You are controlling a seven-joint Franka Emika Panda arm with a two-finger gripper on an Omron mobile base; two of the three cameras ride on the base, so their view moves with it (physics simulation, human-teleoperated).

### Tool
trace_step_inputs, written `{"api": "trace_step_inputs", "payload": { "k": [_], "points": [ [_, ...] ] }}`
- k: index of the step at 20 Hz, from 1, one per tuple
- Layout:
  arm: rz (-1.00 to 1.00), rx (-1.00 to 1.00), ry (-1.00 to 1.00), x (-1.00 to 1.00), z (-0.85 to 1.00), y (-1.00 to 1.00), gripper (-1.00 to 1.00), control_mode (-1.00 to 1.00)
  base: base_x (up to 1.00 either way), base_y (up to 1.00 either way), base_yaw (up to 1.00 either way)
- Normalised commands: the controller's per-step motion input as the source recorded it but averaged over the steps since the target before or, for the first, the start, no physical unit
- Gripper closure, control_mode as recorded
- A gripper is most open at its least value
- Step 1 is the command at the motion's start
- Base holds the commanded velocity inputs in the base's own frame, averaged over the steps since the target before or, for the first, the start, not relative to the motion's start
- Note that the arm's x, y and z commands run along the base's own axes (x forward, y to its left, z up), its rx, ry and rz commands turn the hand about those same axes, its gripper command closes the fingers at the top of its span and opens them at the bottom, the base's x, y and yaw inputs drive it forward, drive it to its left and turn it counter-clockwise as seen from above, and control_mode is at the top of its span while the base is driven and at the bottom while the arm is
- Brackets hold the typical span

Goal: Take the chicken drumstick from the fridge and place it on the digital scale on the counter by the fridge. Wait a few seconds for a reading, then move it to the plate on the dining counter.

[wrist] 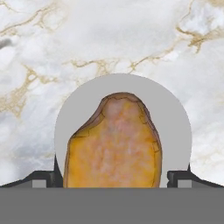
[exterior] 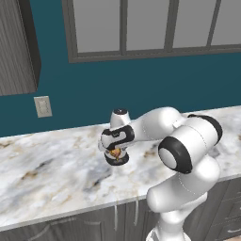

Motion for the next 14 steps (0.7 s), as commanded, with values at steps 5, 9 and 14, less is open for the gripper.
{"api": "trace_step_inputs", "payload": {
  "k": [5, 9, 14],
  "points": [
    [0.0, 0.0, 0.0, 0.0, 0.0, 0.0, 1.0, -1.0, 0.0, 0.0, 0.0],
    [0.0, 0.0, 0.0, 0.0, 0.0, 0.0, 1.0, -1.0, 0.0, 0.0, 0.0],
    [0.0, 0.0, 0.0, -0.01, 0.0, 0.0, 1.0, -1.0, 0.0, 0.0, 0.0]
  ]
}}
